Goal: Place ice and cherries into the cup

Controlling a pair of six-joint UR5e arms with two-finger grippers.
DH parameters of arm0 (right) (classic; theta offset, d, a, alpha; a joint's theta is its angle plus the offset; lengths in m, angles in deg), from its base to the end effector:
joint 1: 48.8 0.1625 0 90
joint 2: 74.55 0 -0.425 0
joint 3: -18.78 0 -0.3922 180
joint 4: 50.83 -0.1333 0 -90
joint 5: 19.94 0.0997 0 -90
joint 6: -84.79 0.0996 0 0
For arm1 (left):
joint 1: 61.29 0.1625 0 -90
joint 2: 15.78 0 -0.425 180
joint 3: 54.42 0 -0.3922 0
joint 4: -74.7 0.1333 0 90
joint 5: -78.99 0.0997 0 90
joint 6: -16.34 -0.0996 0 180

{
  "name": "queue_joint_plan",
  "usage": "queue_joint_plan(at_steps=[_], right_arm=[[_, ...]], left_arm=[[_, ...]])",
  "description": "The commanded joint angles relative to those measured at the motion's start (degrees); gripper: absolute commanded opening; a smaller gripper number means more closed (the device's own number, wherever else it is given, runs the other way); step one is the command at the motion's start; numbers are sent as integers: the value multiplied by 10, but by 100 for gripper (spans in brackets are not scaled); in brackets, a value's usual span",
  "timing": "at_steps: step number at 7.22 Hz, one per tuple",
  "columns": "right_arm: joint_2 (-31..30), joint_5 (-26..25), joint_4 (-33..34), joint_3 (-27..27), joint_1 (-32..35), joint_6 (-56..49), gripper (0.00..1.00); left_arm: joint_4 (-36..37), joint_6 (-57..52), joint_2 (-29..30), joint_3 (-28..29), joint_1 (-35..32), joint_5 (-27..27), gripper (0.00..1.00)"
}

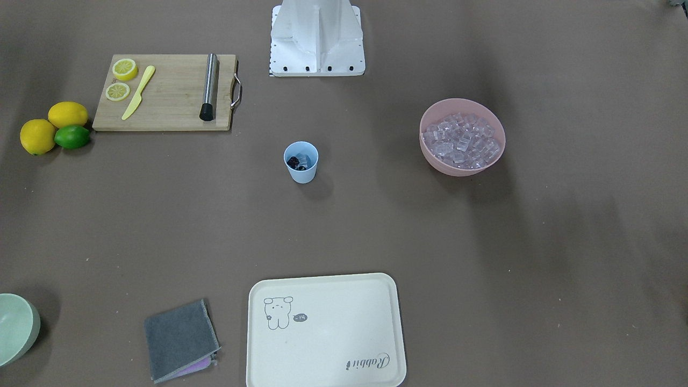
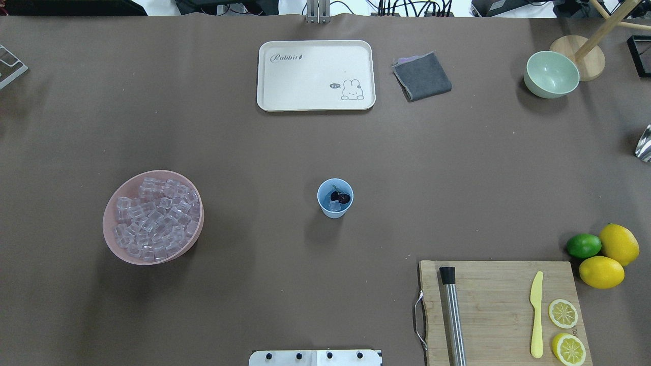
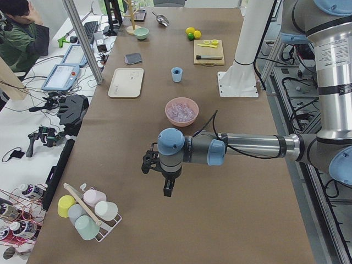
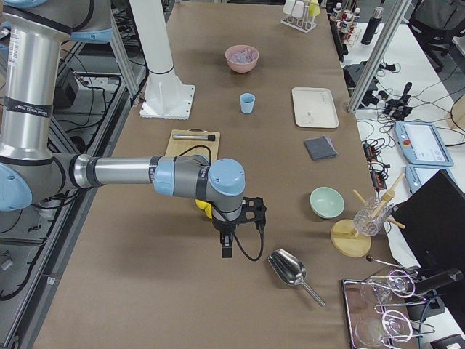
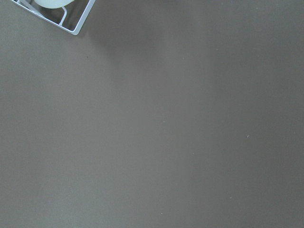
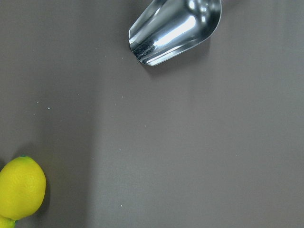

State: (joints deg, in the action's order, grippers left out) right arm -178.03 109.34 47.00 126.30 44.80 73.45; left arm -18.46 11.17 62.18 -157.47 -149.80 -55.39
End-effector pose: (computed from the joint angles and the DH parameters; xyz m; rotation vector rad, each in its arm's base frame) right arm 0.0944 -0.3814 0.6317 0.0261 -0.6881 -0.1070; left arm -0.0530 -0.4096 0.6350 0.0940 0.7722 0.1385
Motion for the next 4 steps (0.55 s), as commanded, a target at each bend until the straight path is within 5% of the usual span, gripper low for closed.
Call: queue_joint_plan(at_steps=[1, 4], right_arm=[[-1, 0, 0, 0, 0, 0, 100], [0, 0, 0, 1, 0, -1, 100]], left_arm=[[1, 0, 0, 0, 0, 0, 99], [0, 0, 0, 6, 0, 0, 99]])
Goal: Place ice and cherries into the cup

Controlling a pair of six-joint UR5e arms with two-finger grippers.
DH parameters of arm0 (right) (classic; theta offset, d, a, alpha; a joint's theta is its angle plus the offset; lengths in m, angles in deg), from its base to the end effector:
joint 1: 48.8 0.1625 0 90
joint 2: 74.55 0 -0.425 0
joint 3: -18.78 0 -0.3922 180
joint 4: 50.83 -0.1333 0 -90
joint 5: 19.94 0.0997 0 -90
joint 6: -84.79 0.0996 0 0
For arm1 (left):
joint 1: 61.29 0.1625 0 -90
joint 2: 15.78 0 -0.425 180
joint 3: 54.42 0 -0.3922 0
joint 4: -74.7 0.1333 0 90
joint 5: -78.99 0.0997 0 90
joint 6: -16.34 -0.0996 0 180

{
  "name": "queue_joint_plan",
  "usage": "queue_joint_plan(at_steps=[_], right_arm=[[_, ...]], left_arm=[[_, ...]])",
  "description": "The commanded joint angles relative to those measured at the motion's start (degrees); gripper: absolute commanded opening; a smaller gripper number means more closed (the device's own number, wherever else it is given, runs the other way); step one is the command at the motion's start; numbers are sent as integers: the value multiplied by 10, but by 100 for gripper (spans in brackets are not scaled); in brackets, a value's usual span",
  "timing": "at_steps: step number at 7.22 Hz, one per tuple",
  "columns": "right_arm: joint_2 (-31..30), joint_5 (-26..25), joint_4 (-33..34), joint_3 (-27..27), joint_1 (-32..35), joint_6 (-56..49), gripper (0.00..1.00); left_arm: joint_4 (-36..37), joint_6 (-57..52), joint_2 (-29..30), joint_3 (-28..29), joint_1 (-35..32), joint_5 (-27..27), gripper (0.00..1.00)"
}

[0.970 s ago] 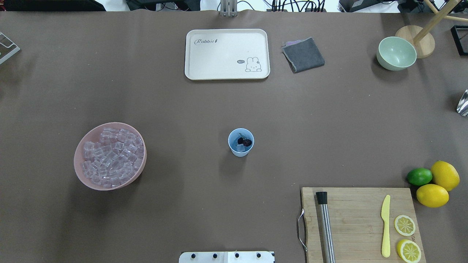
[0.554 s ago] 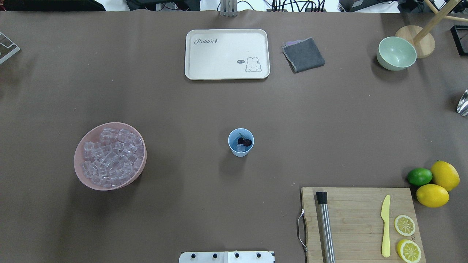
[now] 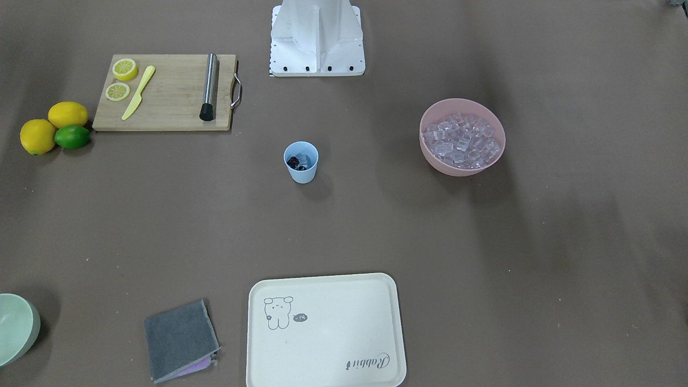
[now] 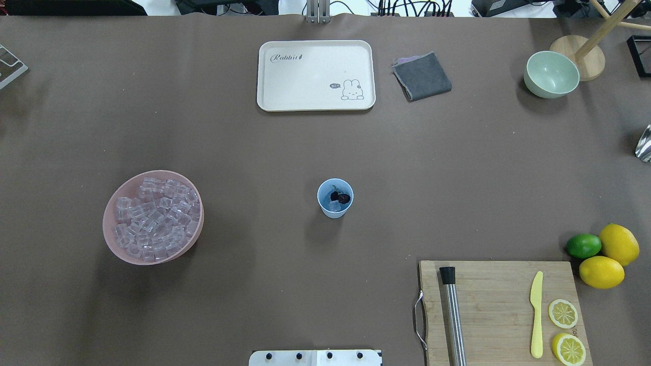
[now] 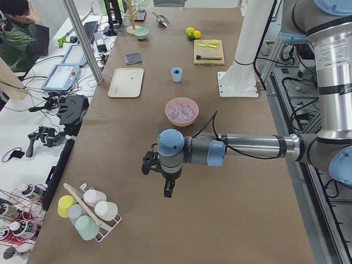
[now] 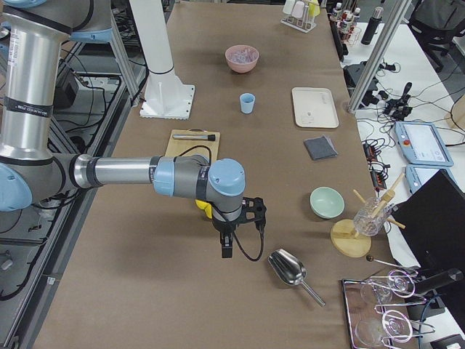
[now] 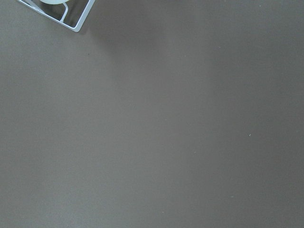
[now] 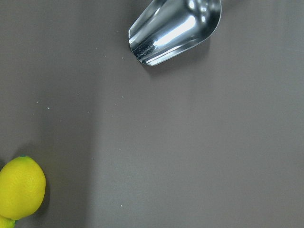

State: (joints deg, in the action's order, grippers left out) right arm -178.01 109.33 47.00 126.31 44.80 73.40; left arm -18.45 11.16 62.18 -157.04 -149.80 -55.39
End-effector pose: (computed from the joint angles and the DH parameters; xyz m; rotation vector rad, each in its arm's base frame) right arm 0.0944 -0.3815 0.6315 0.0269 -0.6878 -0.1081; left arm -0.0530 -0.4092 0.6387 0.0868 0.7725 0.1357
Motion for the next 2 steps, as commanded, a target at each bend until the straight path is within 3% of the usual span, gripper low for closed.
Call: queue_joint_plan(at_steps=[1, 2], right_arm=[[0, 0, -1, 0, 0, 0, 100], [0, 0, -1, 3, 0, 0, 100]], left_arm=[[0, 0, 0, 1, 1, 0, 99], [1, 0, 0, 2, 0, 0, 99]])
